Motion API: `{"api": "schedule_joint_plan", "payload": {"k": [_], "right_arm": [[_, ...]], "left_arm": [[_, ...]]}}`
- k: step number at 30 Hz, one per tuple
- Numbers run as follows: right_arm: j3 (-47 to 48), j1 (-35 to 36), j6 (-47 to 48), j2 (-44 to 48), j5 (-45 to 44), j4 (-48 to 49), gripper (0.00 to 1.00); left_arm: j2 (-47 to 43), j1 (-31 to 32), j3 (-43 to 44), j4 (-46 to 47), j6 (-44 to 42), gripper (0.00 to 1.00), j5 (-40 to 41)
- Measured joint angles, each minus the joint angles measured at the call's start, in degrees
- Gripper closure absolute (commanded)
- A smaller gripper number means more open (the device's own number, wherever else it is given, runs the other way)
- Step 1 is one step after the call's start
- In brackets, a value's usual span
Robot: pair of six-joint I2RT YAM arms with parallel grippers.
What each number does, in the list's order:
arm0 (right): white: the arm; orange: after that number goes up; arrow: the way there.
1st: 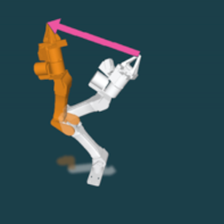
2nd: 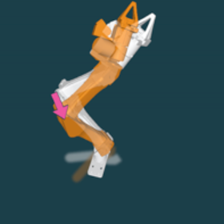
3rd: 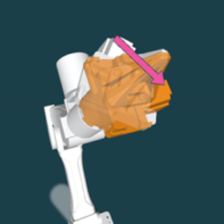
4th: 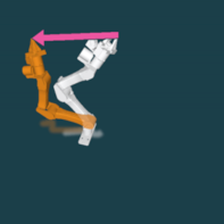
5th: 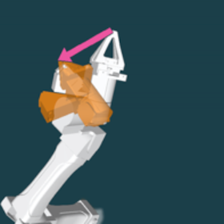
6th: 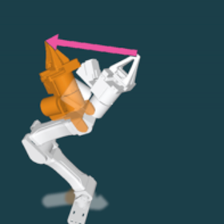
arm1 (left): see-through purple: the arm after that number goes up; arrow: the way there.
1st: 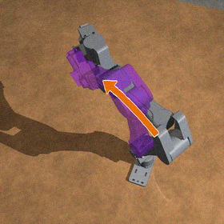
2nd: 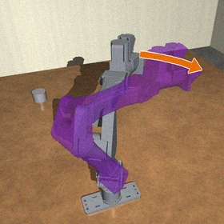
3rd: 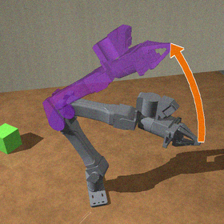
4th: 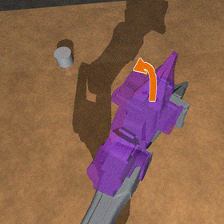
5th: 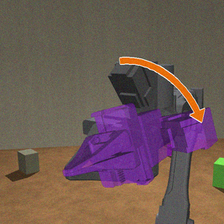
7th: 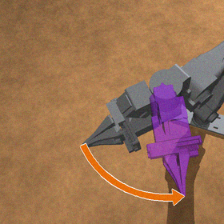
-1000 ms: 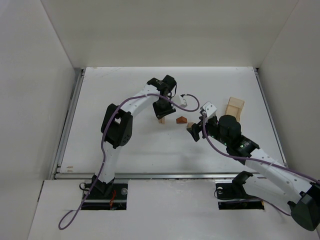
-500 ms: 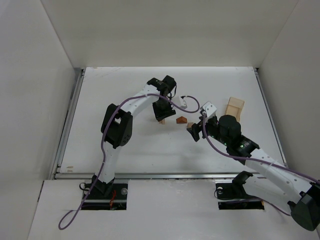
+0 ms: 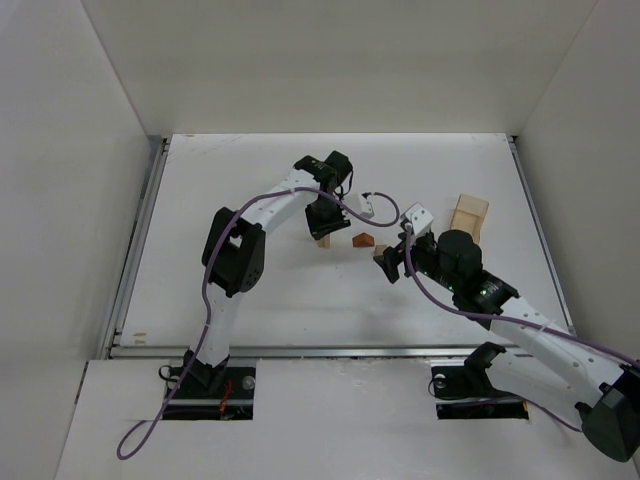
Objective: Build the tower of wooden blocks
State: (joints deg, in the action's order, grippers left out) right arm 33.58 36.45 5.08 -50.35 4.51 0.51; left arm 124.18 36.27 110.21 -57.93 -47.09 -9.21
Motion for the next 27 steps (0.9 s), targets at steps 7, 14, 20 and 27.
{"api": "schedule_joint_plan", "payload": {"k": [7, 14, 20, 27], "right_arm": [[0.00, 0.00, 0.00, -0.28, 0.00, -0.02, 0.14], [0.00, 0.00, 0.00, -0.44, 0.00, -0.07, 0.13], [0.00, 0.00, 0.00, -0.44, 0.00, -0.07, 0.13], [0.00, 0.00, 0.00, -0.44, 0.00, -0.07, 0.13]], "left_arm": [[0.00, 0.00, 0.00, -0.02, -0.46, 0.73, 0.00], [0.00, 0.00, 0.00, -0.11, -1.16, 0.45, 0.24], [0.00, 0.00, 0.00, -0.17, -1.53, 0.39, 0.52], [0.00, 0.20, 0.87, -1.16, -1.88, 0.37, -0.50]]}}
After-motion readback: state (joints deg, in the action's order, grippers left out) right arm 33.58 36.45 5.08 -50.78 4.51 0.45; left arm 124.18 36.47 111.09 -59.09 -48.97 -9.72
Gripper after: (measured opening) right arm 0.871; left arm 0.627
